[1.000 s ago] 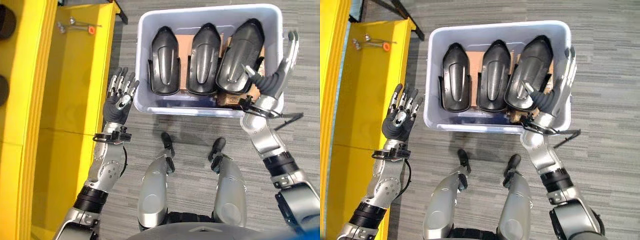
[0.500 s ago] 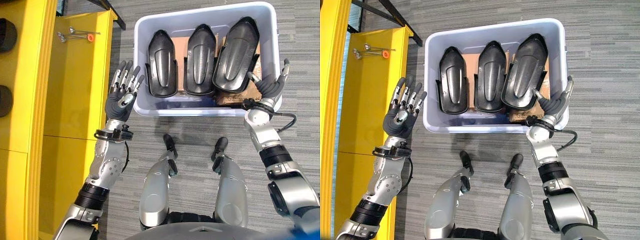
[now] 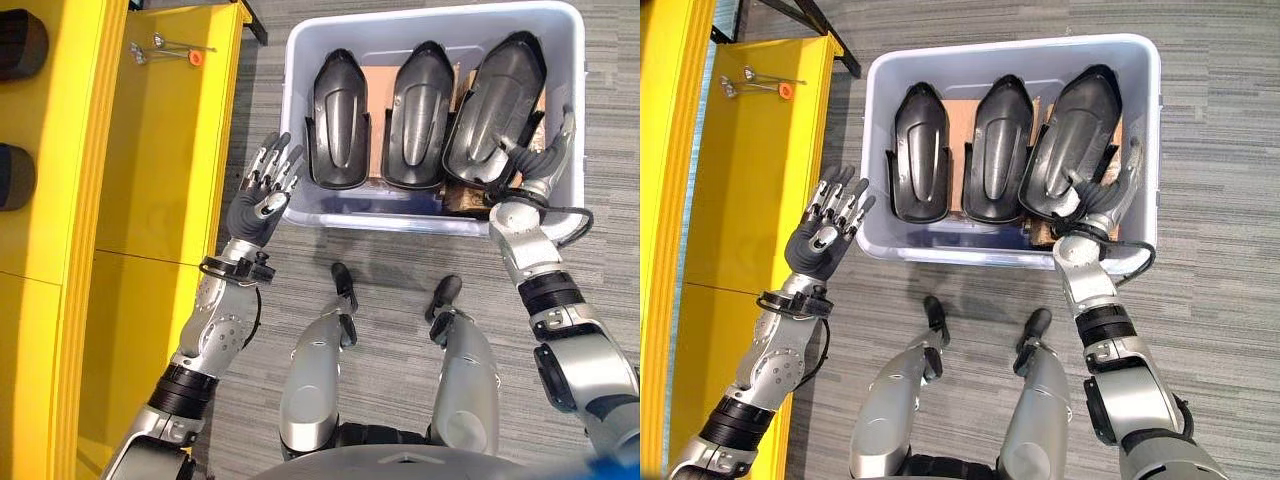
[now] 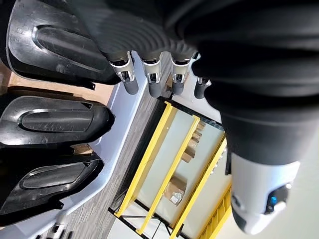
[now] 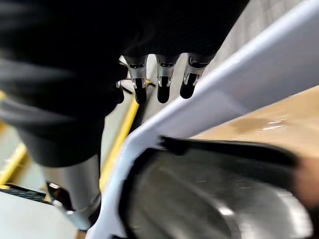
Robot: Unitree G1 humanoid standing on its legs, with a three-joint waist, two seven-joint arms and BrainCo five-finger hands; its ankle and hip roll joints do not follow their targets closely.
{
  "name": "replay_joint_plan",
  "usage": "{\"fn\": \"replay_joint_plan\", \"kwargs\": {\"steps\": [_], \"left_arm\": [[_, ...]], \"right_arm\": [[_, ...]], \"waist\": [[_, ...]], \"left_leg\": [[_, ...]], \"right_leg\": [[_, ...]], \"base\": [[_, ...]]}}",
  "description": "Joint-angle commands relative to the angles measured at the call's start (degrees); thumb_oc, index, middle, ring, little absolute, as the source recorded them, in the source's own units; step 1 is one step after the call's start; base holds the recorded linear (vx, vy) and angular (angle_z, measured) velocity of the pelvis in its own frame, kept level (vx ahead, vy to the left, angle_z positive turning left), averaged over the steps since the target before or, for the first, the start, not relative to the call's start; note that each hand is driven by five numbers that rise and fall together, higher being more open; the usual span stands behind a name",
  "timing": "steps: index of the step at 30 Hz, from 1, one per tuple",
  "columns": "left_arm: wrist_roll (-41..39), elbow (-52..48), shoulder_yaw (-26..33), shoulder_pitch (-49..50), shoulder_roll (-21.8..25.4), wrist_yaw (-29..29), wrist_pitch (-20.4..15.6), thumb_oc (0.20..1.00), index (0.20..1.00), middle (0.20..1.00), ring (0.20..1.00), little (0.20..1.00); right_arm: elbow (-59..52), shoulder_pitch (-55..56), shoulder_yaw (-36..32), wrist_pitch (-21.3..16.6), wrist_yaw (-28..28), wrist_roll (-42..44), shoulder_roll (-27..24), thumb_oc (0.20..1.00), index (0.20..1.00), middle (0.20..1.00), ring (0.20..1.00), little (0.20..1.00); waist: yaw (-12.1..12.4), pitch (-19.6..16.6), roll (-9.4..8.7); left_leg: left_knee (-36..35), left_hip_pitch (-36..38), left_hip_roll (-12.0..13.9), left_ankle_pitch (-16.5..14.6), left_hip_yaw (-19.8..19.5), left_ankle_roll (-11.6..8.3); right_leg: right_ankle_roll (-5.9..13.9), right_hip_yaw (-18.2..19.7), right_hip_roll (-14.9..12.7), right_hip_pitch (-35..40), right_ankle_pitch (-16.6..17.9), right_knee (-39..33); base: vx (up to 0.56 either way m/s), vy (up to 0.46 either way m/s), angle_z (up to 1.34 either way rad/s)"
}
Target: Move parts from the plastic box to the shelf.
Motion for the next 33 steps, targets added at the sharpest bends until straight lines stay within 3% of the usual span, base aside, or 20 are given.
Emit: {"fn": "replay_joint_plan", "kwargs": {"steps": [1,6,24,30,33], "left_arm": [[-0.4,-5.0,-1.3,-0.8,1.1,-1.2,-2.2,1.0,1.0,1.0,1.0,1.0],[-0.9,-4.6,-2.3,-1.3,0.5,-1.2,-2.3,1.0,1.0,1.0,1.0,1.0],[-2.7,-4.1,-3.1,-2.2,0.0,-2.6,-1.7,1.0,1.0,1.0,1.0,1.0],[-3.8,-3.1,-4.7,-3.6,0.8,-2.3,-2.3,1.0,1.0,1.0,1.0,1.0],[-3.8,-3.3,-4.9,-3.6,0.8,-2.0,-2.4,1.0,1.0,1.0,1.0,1.0]], "right_arm": [[0.4,-2.6,-1.0,-3.3,-0.4,2.5,-2.3,1.0,1.0,1.0,1.0,1.0],[4.6,-5.0,-0.1,-5.2,-0.1,5.0,-2.9,1.0,1.0,1.0,1.0,1.0],[11.1,-11.0,2.4,-1.1,-0.1,1.9,-5.4,1.0,1.0,1.0,1.0,1.0],[16.5,-13.4,2.3,-1.6,-3.5,9.0,-5.6,1.0,1.0,1.0,1.0,1.0],[17.0,-13.0,2.1,-1.7,-2.7,8.7,-5.4,1.0,1.0,1.0,1.0,1.0]], "waist": [[0.3,-1.5,2.33],[1.0,-1.5,2.86],[2.4,-1.5,3.9],[2.7,-1.5,4.54],[2.7,-1.5,4.68]], "left_leg": [[3.2,-3.0,0.3,-4.2,-3.2,-1.9],[3.6,-6.0,0.3,-3.5,-3.7,-2.11],[4.6,-9.1,0.3,-3.3,-4.2,-2.3],[5.2,-10.5,0.4,-3.4,-4.2,-2.4],[5.2,-10.8,0.3,-3.4,-4.3,-2.41]], "right_leg": [[3.78,1.0,-0.7,-1.7,-4.8,7.2],[3.35,0.8,-0.7,-4.5,-5.1,8.8],[3.21,0.4,-1.7,-7.5,-5.5,11.0],[3.19,0.3,-2.0,-8.7,-5.6,11.5],[3.18,0.4,-2.0,-9.0,-5.6,11.6]], "base": [[0.0,0.0,0.0],[-0.04,-0.009,0.06],[0.0,-0.001,0.01],[0.02,0.014,0.07],[0.0,0.0,0.01]]}}
